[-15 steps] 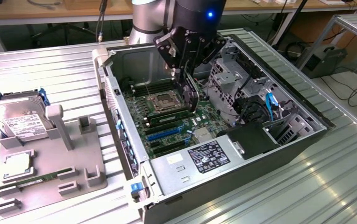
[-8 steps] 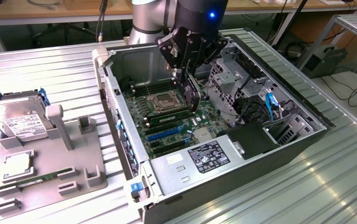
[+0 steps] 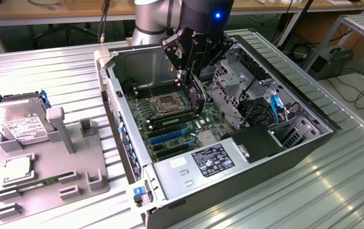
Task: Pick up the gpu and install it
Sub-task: 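Pick up the gpu and move the gpu toward the slot, then insert the gpu into the slot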
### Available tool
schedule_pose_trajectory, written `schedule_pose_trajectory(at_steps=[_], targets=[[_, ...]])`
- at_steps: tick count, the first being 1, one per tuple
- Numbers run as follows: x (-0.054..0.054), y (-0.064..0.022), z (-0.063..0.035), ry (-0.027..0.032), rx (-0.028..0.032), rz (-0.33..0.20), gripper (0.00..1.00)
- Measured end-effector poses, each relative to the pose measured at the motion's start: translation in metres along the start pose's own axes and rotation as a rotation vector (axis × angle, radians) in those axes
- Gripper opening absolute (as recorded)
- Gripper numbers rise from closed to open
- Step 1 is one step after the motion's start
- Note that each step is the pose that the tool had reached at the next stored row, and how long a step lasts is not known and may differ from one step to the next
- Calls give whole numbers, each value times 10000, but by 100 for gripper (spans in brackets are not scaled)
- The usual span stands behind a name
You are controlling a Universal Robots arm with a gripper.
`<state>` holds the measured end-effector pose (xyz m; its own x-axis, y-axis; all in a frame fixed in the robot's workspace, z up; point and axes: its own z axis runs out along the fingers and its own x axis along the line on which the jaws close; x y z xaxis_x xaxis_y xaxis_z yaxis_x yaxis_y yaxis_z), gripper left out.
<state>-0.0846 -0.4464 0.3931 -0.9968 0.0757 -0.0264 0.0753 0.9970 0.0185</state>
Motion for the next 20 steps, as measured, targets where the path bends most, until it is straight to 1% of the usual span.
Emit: schedule_pose_trajectory(at_steps=[10, 20], targets=[[-1, 0, 0, 0, -1, -11, 26], [-1, 0, 0, 8, -10, -401, 26]])
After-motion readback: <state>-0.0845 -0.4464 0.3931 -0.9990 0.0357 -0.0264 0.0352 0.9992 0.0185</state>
